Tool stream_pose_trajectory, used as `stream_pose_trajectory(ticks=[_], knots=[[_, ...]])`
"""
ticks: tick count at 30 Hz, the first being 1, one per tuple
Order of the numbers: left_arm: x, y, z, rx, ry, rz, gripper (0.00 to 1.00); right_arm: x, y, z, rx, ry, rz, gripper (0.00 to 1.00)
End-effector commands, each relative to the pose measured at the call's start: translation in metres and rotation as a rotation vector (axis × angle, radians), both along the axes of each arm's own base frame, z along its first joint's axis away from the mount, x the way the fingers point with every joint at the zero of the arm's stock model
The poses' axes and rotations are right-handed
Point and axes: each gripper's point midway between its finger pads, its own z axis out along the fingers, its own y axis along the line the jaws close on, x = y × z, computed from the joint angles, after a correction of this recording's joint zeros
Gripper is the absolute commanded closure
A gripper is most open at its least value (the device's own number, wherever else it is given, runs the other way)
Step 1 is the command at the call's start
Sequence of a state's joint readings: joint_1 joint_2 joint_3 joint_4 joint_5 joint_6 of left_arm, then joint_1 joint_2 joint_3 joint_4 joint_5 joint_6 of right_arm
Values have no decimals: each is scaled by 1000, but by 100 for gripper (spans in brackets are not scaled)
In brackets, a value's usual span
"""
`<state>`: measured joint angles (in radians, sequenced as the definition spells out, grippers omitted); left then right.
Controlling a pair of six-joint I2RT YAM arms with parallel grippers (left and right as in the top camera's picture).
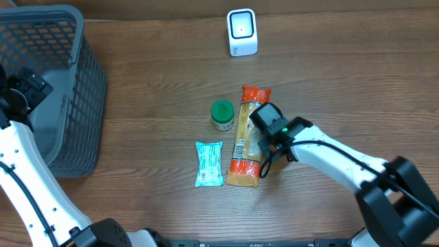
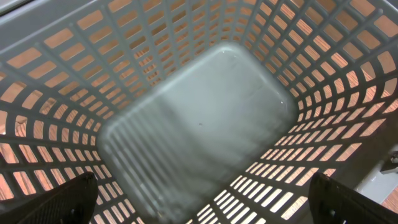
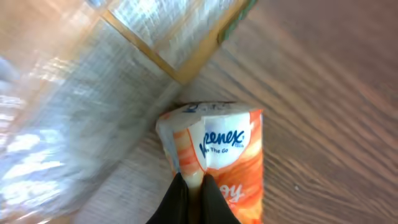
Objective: Scan the item barcode
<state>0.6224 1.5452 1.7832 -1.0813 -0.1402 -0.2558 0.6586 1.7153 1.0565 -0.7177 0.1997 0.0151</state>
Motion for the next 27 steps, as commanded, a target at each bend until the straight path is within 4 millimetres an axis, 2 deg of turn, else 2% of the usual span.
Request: stream_pose_trajectory(ticks=[1, 4, 7, 10, 13, 15, 18, 21, 27], knots=[[1, 2, 8, 10, -18, 15, 0, 17, 18, 66, 179, -110, -36, 96], [1, 2, 8, 10, -19, 14, 0, 11, 21, 89, 286, -103, -26, 96], [1, 2, 8, 10, -19, 14, 0, 5, 22, 101, 393, -51, -25, 96], [1, 2, 8, 10, -18, 15, 0, 1, 19, 104, 487, 22, -42, 96], [1, 2, 8, 10, -19, 14, 0, 2, 7, 101, 503, 61, -99, 96], [1, 2, 8, 10, -18, 15, 0, 6, -2, 99, 493, 56, -135, 96], [1, 2, 8, 10, -19, 14, 0, 16, -4, 107, 517, 33, -173, 97], [1, 2, 8, 10, -19, 14, 0, 28, -5, 126, 548, 23, -241, 97], [1, 2, 8, 10, -19, 14, 0, 56, 2, 182, 553, 24, -268, 97]])
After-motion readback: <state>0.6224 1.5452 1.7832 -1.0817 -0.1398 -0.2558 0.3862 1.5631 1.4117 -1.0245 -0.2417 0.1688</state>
